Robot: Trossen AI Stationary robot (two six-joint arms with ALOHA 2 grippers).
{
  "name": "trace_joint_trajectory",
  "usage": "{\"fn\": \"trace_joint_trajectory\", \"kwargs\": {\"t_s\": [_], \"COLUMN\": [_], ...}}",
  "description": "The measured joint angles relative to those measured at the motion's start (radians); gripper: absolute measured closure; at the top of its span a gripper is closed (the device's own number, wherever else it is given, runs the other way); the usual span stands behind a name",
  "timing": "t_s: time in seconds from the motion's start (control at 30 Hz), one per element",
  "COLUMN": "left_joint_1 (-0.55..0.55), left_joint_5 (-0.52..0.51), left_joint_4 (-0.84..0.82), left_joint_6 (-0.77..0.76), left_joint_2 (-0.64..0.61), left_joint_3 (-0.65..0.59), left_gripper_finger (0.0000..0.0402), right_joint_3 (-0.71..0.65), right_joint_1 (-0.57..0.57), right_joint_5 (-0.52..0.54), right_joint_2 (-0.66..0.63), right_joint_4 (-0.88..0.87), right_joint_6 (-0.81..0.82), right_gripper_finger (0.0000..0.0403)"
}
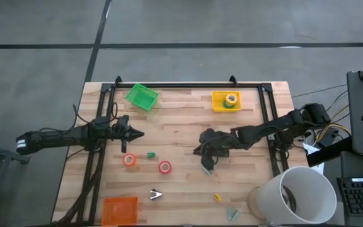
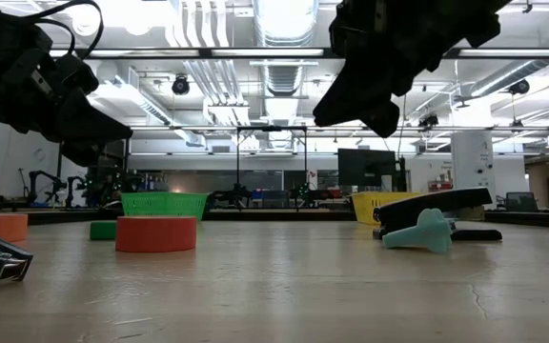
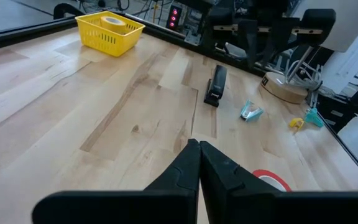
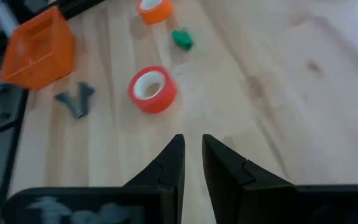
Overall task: Pick and place Stapler, Stapler remover, tape
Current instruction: Put the bottom blue staple remover into the orange bin
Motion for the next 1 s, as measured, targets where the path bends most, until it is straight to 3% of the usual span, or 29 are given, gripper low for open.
{"fn": "trace_joint_trajectory", "kwargs": {"t_s": [0.63, 1.0], "left_joint_1": [0.0, 0.0], "left_joint_5": [0.0, 0.0], "left_joint_4": [0.0, 0.0], "left_joint_6": [0.0, 0.0], "left_joint_2": [0.0, 0.0], "left_joint_3": [0.0, 0.0], "left_gripper_finger": [0.039, 0.039], "right_joint_3": [0.0, 0.0], "right_joint_1": [0.154, 0.195], "right_joint_5": [-0.024, -0.002], "right_joint_2": [-0.003, -0.003], "right_joint_4": [-0.131, -0.159], "right_joint_6": [0.136, 0.216], "right_gripper_finger": [0.035, 0.0296]}}
